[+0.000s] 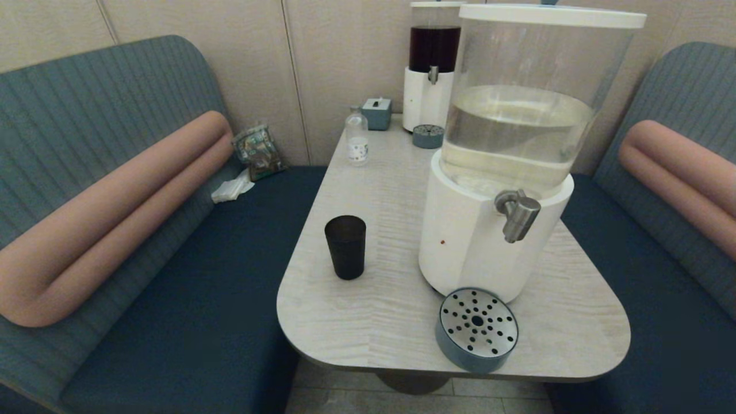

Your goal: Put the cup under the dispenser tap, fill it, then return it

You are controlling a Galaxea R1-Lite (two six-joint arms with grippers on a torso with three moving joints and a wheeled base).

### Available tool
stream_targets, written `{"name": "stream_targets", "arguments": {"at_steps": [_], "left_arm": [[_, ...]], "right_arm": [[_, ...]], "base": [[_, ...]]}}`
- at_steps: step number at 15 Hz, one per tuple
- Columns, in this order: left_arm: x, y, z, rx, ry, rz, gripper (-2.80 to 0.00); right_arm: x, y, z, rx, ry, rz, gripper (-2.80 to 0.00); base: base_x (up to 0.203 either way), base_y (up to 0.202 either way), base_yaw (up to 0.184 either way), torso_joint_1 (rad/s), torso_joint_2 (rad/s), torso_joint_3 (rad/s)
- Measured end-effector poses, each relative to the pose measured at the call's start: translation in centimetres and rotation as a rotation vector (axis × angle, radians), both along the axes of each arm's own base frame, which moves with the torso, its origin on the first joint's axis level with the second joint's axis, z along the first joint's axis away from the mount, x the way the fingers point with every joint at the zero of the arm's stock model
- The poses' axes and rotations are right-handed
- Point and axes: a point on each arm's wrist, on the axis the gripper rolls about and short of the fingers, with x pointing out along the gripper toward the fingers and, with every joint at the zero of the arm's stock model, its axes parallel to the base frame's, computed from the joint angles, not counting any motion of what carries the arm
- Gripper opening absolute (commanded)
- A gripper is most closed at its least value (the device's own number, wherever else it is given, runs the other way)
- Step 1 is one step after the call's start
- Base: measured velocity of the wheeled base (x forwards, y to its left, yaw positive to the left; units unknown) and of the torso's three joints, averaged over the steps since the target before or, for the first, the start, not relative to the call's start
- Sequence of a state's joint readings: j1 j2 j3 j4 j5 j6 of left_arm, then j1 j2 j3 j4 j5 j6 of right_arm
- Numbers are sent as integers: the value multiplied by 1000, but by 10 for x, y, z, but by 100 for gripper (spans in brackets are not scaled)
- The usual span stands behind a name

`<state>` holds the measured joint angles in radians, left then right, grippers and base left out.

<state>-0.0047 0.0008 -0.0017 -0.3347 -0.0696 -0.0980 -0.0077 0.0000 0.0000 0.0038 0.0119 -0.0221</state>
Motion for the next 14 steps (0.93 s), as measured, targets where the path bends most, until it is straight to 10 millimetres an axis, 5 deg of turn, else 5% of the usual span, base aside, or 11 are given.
{"name": "stream_targets", "arguments": {"at_steps": [6, 14], "left_arm": [[6, 1, -33, 44, 325, 73, -280], [5, 1, -33, 29, 326, 74, -280]], "right_arm": [[0, 0, 0, 0, -1, 0, -280], [0, 0, 0, -1, 0, 0, -280]], "base": [[0, 0, 0, 0, 0, 0], [0, 0, 0, 0, 0, 0]]}}
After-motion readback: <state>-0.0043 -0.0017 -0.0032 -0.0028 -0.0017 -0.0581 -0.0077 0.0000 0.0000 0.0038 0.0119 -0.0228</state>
